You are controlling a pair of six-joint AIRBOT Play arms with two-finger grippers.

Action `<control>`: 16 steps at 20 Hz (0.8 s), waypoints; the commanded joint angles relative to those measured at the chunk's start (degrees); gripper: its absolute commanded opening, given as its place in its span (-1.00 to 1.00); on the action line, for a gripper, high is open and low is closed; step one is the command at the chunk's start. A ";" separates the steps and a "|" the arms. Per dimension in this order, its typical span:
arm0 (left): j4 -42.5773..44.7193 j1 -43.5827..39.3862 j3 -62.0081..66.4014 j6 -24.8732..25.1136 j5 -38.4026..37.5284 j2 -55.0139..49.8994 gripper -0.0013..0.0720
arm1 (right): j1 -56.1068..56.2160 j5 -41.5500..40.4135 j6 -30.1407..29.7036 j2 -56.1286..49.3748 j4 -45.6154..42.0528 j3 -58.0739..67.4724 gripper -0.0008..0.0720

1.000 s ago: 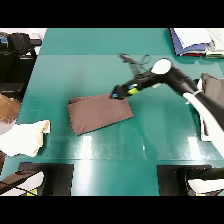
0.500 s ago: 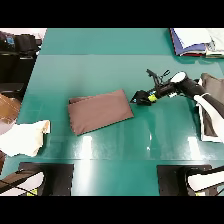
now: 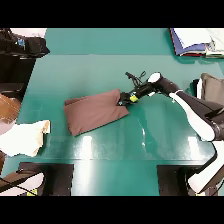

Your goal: Fold the shirts.

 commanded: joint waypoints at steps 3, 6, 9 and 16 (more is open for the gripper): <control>-4.48 -0.17 -0.02 1.75 -1.29 -0.07 -0.90 | -4.04 -1.57 0.09 0.85 -0.04 7.74 -0.94; -6.54 -0.55 -0.02 1.79 -1.44 -0.07 -0.90 | -14.60 -3.15 4.31 6.91 -5.90 10.03 -0.94; -6.45 -3.93 -0.02 1.81 0.28 -0.07 -0.90 | -27.10 -3.23 7.48 13.25 -13.53 11.74 -0.94; -6.45 -11.80 -0.02 1.77 6.78 -0.07 -0.90 | -52.89 -4.48 7.76 20.98 -13.86 11.72 -0.94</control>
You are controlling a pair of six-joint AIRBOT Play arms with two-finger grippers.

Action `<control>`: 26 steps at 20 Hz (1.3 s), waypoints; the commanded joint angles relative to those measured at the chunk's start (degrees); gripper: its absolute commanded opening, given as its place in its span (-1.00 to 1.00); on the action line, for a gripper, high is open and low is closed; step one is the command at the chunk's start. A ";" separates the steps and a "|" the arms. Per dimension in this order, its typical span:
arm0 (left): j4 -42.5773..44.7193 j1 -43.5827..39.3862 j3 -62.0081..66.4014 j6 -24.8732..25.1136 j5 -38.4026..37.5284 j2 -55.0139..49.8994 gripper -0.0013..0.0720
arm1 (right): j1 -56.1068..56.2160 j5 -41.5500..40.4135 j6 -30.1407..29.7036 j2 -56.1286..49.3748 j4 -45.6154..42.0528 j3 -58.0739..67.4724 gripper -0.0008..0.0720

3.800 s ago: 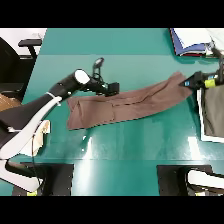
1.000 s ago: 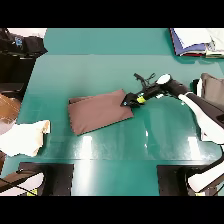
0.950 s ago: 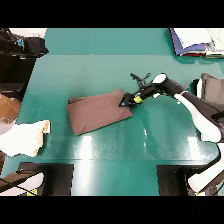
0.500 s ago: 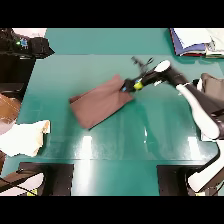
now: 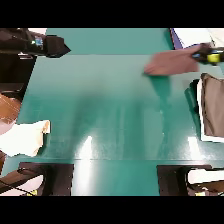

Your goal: Fold the shirts.

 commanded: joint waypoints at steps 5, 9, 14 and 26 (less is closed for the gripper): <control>-0.09 -3.48 -0.02 -0.07 2.78 -0.02 -0.90 | -15.82 -2.19 0.61 2.36 0.17 0.22 -0.94; -0.11 -3.48 -0.02 -0.11 2.69 -0.02 -0.90 | -15.93 -3.04 0.61 2.45 0.17 2.49 -0.94; -0.11 -3.48 -0.02 -0.07 2.43 -0.02 -0.89 | -15.85 -1.22 0.61 4.31 -0.44 13.73 -0.94; -0.04 -3.48 -0.02 0.04 0.79 -0.02 -0.89 | -23.50 11.74 3.06 19.21 -13.07 -3.17 -0.94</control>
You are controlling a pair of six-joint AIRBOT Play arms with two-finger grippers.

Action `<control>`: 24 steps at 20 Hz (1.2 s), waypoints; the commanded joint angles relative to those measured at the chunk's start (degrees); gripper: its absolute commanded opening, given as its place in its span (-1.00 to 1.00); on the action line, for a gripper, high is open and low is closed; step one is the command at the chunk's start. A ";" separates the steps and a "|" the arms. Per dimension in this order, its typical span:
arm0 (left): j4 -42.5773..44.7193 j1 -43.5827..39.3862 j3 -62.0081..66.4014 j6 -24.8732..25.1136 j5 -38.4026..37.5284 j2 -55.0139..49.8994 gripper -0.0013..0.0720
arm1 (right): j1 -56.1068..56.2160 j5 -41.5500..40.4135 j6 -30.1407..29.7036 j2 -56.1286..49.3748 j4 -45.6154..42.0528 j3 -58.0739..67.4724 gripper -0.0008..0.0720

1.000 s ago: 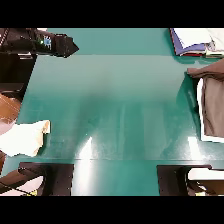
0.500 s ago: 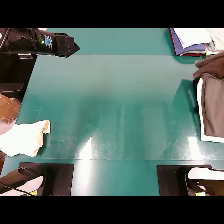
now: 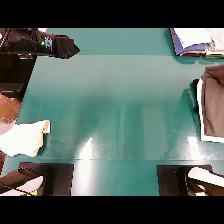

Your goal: Fold the shirts.

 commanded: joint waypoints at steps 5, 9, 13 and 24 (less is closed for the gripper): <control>0.17 -0.02 -0.02 0.44 -0.37 -0.02 -0.90 | -5.57 3.69 -0.28 13.84 -11.98 -26.16 -0.93; 0.20 -0.02 -0.02 1.60 -1.46 -0.02 -0.90 | -7.34 3.34 -0.28 19.54 -17.55 -36.85 -0.76; 0.20 -0.02 -0.02 1.62 -1.97 -0.02 -0.89 | -11.37 3.82 -0.17 21.31 -17.25 -40.22 0.89; 0.13 -0.02 0.00 1.53 -0.85 0.00 -0.89 | 20.02 -0.35 -0.22 20.50 1.05 -25.55 0.49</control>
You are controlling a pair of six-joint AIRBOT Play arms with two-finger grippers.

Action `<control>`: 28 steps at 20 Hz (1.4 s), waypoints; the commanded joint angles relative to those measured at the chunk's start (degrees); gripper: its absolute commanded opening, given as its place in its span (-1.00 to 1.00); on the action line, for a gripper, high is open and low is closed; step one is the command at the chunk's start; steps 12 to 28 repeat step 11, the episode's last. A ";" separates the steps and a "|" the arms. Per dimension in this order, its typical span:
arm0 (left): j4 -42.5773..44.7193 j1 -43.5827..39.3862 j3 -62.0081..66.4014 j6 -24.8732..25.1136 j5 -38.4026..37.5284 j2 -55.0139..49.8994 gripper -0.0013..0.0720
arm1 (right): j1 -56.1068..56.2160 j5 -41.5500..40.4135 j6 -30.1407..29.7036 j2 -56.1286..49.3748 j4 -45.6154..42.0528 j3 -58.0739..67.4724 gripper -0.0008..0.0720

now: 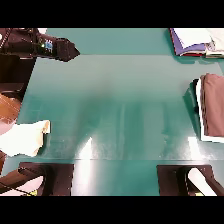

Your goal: Fold the shirts.

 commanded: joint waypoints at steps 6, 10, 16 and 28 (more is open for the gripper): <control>-0.04 -0.02 0.00 -0.02 1.27 0.00 -0.89 | 35.54 -2.49 -0.07 -6.10 3.26 9.22 -0.93; -0.04 -0.02 0.00 -0.02 1.27 0.00 -0.89 | 41.44 -1.22 -0.07 -9.31 3.28 11.15 -0.93; -0.04 -0.02 0.00 -0.02 1.25 0.00 -0.89 | 41.83 -0.90 -0.07 -9.77 3.32 11.19 -0.93; -0.04 -0.02 0.00 -0.02 1.25 0.00 -0.89 | 41.83 -0.90 -0.07 -9.77 3.32 11.19 -0.93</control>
